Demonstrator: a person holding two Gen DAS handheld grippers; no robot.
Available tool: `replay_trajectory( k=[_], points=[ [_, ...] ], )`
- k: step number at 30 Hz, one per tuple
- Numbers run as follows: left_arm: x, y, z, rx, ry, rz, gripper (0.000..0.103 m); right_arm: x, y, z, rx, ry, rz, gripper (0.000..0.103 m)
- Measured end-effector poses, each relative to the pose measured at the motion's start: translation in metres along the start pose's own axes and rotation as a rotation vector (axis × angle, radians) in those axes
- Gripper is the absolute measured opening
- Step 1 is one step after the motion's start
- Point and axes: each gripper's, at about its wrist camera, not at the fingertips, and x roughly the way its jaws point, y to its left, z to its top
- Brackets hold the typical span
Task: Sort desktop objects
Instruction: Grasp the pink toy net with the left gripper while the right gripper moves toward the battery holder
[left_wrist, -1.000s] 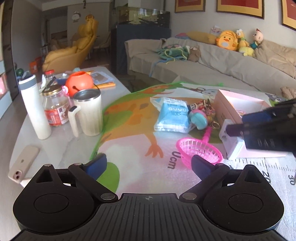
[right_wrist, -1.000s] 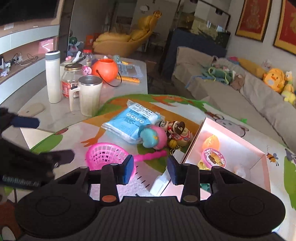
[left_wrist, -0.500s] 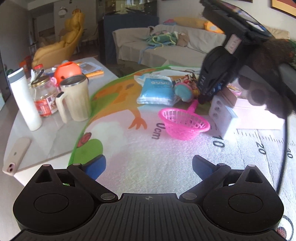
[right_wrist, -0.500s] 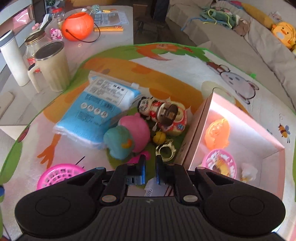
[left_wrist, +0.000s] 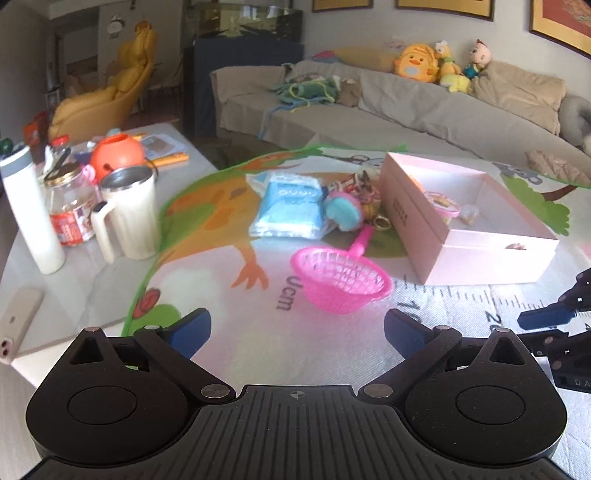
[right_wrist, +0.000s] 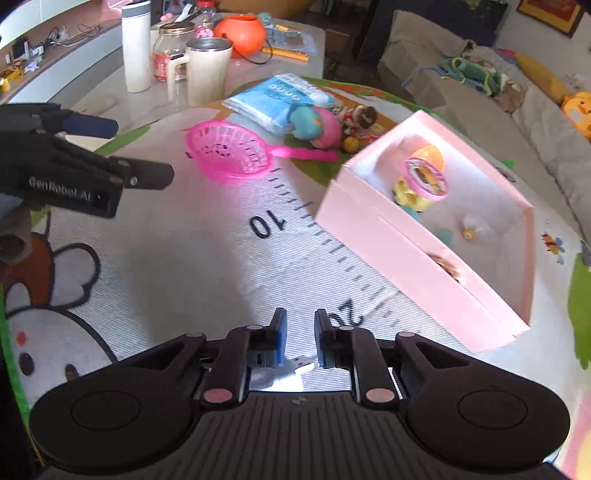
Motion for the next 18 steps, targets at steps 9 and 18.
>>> replay_trajectory(
  k=[9,18],
  points=[
    [0.057,-0.038,0.030,0.110,0.058,0.090,0.103,-0.032,-0.035,-0.040,0.211,-0.118,0.052,0.072],
    [0.043,-0.049,0.015,0.139,0.057,0.090,0.049,-0.036,0.015,-0.068,0.101,-0.153,0.192,0.088]
  ],
)
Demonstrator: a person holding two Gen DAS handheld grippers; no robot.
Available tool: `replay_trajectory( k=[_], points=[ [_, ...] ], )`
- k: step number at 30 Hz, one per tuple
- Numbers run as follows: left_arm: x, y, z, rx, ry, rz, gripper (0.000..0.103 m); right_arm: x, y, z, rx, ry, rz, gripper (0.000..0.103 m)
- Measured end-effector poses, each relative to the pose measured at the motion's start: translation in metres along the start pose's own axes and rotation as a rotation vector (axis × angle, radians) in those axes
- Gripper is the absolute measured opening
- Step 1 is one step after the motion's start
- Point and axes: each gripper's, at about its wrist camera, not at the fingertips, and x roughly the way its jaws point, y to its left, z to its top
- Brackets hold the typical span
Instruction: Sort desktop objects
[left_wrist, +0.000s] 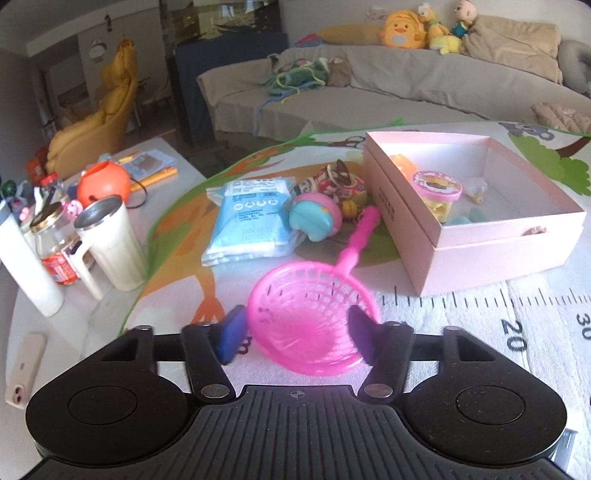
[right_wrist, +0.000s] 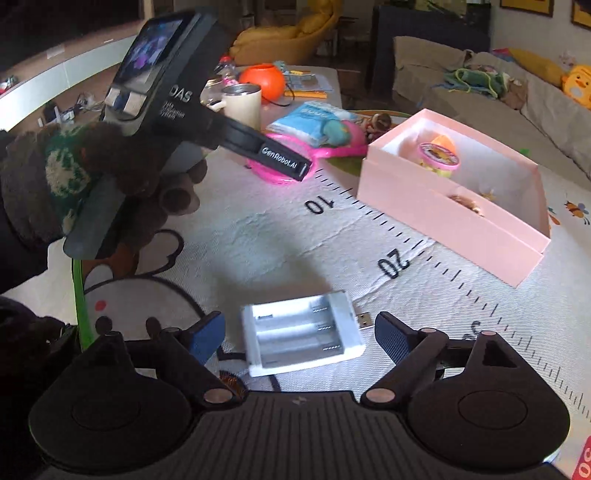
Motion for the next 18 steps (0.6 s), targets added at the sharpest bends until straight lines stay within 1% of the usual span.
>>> replay_trajectory(
  k=[1,2,4,6,7,9,11,12,13,14,16,18],
  points=[
    [-0.003,0.001,-0.004,-0.006,0.011,-0.013,0.046,0.004,0.005,-0.003,-0.015,0.004,-0.013,0.088],
    [-0.006,0.003,-0.008,-0.021,0.021,-0.029,0.046,0.007,0.008,-0.005,-0.027,0.006,-0.030,0.088],
    [-0.012,0.008,-0.019,-0.036,0.037,-0.047,0.041,0.013,0.007,-0.008,-0.041,0.012,-0.077,0.089],
    [-0.018,0.011,-0.028,-0.050,0.049,-0.061,0.041,0.014,0.000,-0.011,-0.046,0.012,-0.121,0.090],
    [-0.021,0.013,-0.032,-0.059,0.058,-0.070,0.041,0.014,-0.005,-0.012,-0.047,0.011,-0.149,0.090],
    [-0.024,0.016,-0.035,-0.073,0.067,-0.084,0.042,0.015,-0.017,-0.013,-0.047,-0.003,-0.244,0.091],
    [-0.025,0.015,-0.035,-0.076,0.061,-0.084,0.052,0.017,-0.029,-0.014,-0.033,-0.011,-0.344,0.092],
    [-0.025,0.015,-0.034,-0.077,0.055,-0.080,0.063,0.018,-0.036,-0.014,-0.005,-0.012,-0.365,0.094],
    [-0.025,0.013,-0.032,-0.074,0.047,-0.078,0.071,0.018,-0.044,-0.015,0.041,-0.014,-0.359,0.095],
    [-0.024,0.012,-0.030,-0.070,0.041,-0.077,0.074,0.019,-0.051,-0.016,0.094,-0.019,-0.338,0.099],
    [-0.023,0.008,-0.026,-0.061,0.035,-0.078,0.081,0.021,-0.062,-0.021,0.195,-0.026,-0.299,0.100],
    [-0.023,0.006,-0.024,-0.053,0.031,-0.081,0.086,0.023,-0.070,-0.028,0.273,-0.043,-0.279,0.103]
  ],
)
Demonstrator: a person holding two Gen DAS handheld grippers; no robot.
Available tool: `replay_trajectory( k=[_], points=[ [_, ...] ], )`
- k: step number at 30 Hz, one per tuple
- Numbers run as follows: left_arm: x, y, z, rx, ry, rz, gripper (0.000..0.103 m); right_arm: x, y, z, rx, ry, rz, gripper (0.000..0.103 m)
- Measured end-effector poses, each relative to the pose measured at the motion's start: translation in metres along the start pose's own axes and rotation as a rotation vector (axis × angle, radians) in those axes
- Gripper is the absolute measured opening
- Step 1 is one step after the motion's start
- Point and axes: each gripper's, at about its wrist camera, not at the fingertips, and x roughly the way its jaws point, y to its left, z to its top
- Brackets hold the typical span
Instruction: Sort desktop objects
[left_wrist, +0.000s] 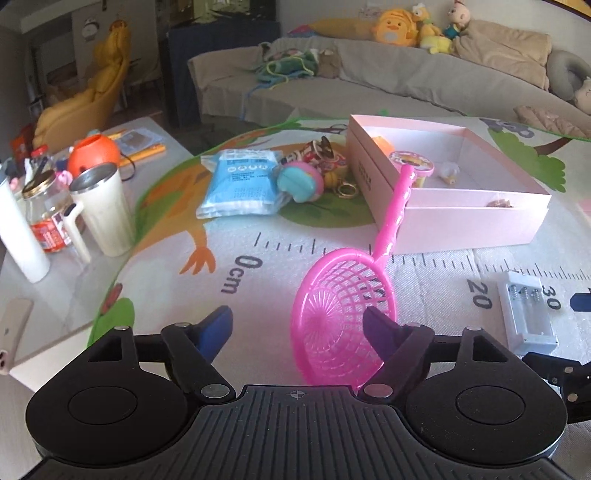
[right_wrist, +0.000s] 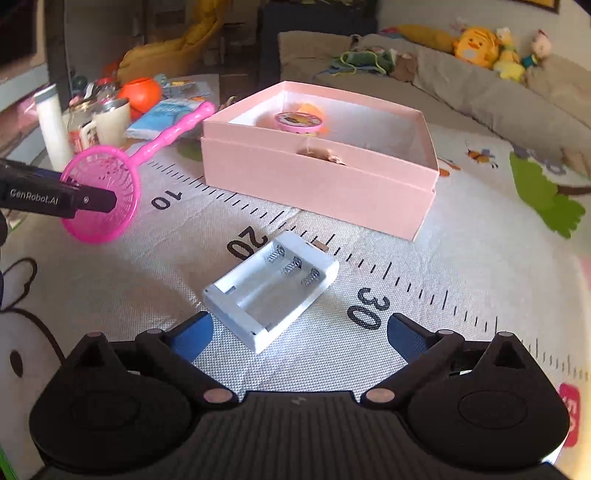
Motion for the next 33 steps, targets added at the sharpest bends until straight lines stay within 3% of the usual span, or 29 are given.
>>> replay_trajectory(
  k=[5,9,12,13,15,21,27,33],
  points=[
    [-0.002,-0.003,0.002,0.021,-0.020,0.030,0.095,0.002,-0.005,-0.010,0.068,-0.038,0.020,0.103],
    [-0.015,0.001,0.000,0.031,-0.098,0.122,0.098,0.004,-0.004,-0.011,0.075,-0.052,0.022,0.103],
    [-0.027,0.007,-0.004,0.038,-0.132,0.043,0.101,0.004,-0.003,-0.011,0.073,-0.054,0.022,0.103],
    [-0.029,0.006,-0.005,0.058,-0.127,-0.003,0.101,0.004,-0.003,-0.011,0.074,-0.055,0.023,0.103],
    [-0.031,-0.004,-0.006,0.116,-0.128,-0.022,0.102,0.004,-0.004,-0.011,0.074,-0.056,0.027,0.103],
    [-0.013,-0.049,-0.013,0.299,-0.139,0.091,0.103,0.004,-0.004,-0.011,0.074,-0.057,0.026,0.103],
    [-0.010,-0.029,-0.004,0.152,-0.125,0.131,0.103,0.003,-0.003,-0.012,0.073,-0.061,0.022,0.103],
    [-0.014,0.004,0.001,0.071,-0.127,0.230,0.103,0.003,-0.003,-0.012,0.073,-0.062,0.023,0.103]
  ],
)
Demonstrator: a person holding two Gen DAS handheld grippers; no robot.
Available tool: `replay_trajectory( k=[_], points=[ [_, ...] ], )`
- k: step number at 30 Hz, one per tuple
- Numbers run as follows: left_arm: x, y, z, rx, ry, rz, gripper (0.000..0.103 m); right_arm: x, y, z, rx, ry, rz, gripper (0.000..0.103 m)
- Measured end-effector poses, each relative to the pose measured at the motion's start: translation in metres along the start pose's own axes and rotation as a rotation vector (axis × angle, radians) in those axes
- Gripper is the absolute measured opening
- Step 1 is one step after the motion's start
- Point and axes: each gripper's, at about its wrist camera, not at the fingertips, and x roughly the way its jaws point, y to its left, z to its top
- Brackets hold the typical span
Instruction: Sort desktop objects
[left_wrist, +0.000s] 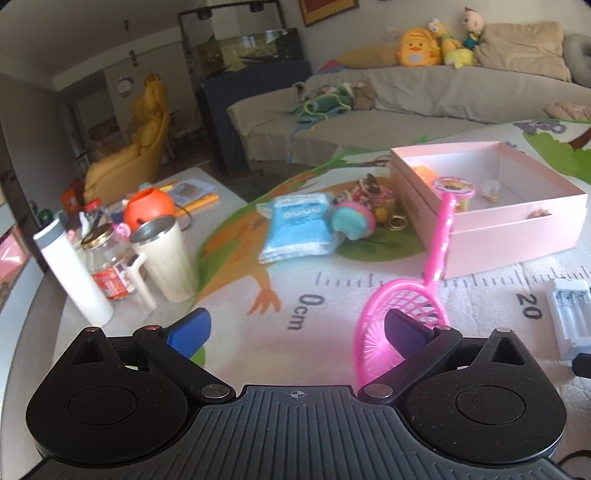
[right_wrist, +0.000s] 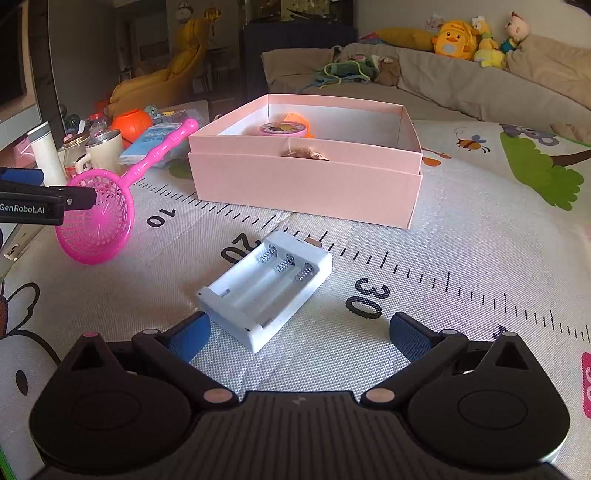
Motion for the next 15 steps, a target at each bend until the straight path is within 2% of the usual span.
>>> replay_trajectory(
  k=[5,10,12,15],
  points=[
    [0.008,0.013,-0.001,-0.044,0.034,0.045,0.103,0.000,0.000,0.000,0.000,0.000,0.000,0.103],
    [0.008,0.017,-0.003,-0.057,0.045,0.034,0.103,0.000,0.000,0.000,0.000,0.000,0.000,0.103],
    [0.006,0.018,-0.003,-0.069,0.039,0.002,0.103,0.000,0.000,0.000,0.000,0.000,0.000,0.103],
    [0.003,0.022,-0.002,-0.100,0.033,-0.092,0.103,0.000,0.000,0.000,0.000,0.000,0.000,0.103]
  ],
)
